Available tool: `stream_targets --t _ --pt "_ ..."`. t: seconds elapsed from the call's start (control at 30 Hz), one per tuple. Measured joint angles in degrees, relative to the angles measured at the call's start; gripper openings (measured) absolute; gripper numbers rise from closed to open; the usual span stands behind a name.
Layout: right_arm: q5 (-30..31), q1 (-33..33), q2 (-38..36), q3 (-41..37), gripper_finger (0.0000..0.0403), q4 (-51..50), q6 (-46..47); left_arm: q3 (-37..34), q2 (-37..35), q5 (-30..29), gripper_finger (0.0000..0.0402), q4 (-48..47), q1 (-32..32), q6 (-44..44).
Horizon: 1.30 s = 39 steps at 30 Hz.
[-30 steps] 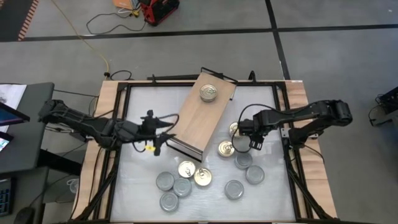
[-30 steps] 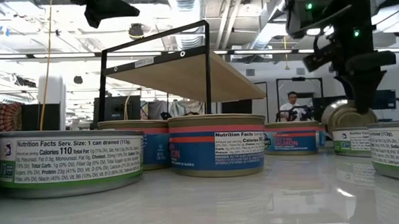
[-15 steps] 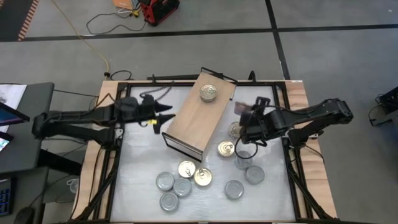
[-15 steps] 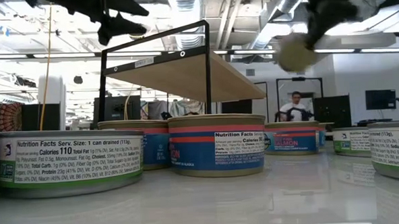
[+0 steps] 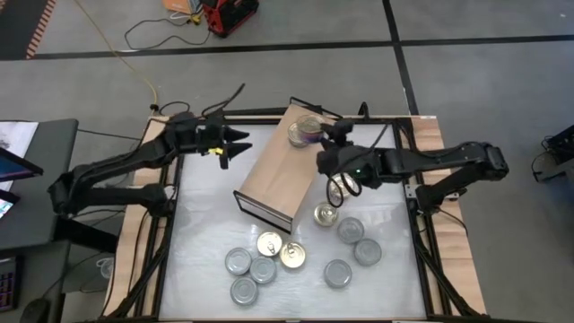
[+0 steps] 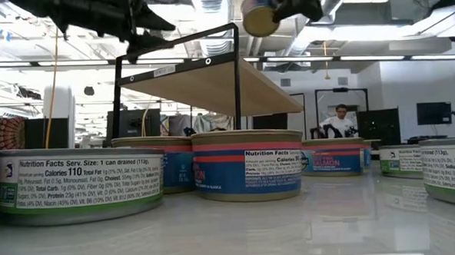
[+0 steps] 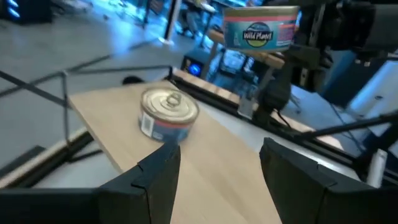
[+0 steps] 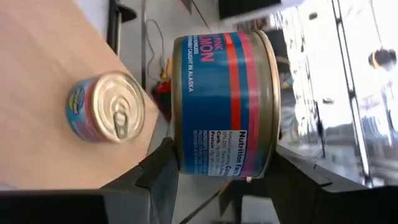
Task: Stack canned seafood by type on shelf
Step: Stack the blue tuna can on top of the blue tuna can on the shelf
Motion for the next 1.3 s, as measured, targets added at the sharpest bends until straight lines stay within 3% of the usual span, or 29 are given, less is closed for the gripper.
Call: stream_targets --t 0.27,0.43,0.63,1.03,1.3 --pt "-7.61 -3.46 5.53 -0.50 0.0226 1.57 -0.79 3.79 9.65 9.24 0.0210 2.59 3.19 0.59" --pt "-6.55 -5.78 8.69 -0.53 0.0226 2.02 -0.67 7.73 11.92 8.39 0.0210 0.63 2.48 3.76" --pt "-6.25 -9.67 11.25 -0.45 0.0226 4.79 -2.10 9.12 12.93 1.76 0.0210 1.64 2.45 7.10" --pt "-10.08 -13.10 13.31 -0.42 0.0229 7.97 -4.21 17.83 23.91 6.87 0.0210 -0.72 4.87 9.65" --pt "-10.62 -12.14 13.27 -0.42 0.0241 7.45 -4.67 20.11 24.83 6.74 0.0210 -3.48 4.92 12.96"
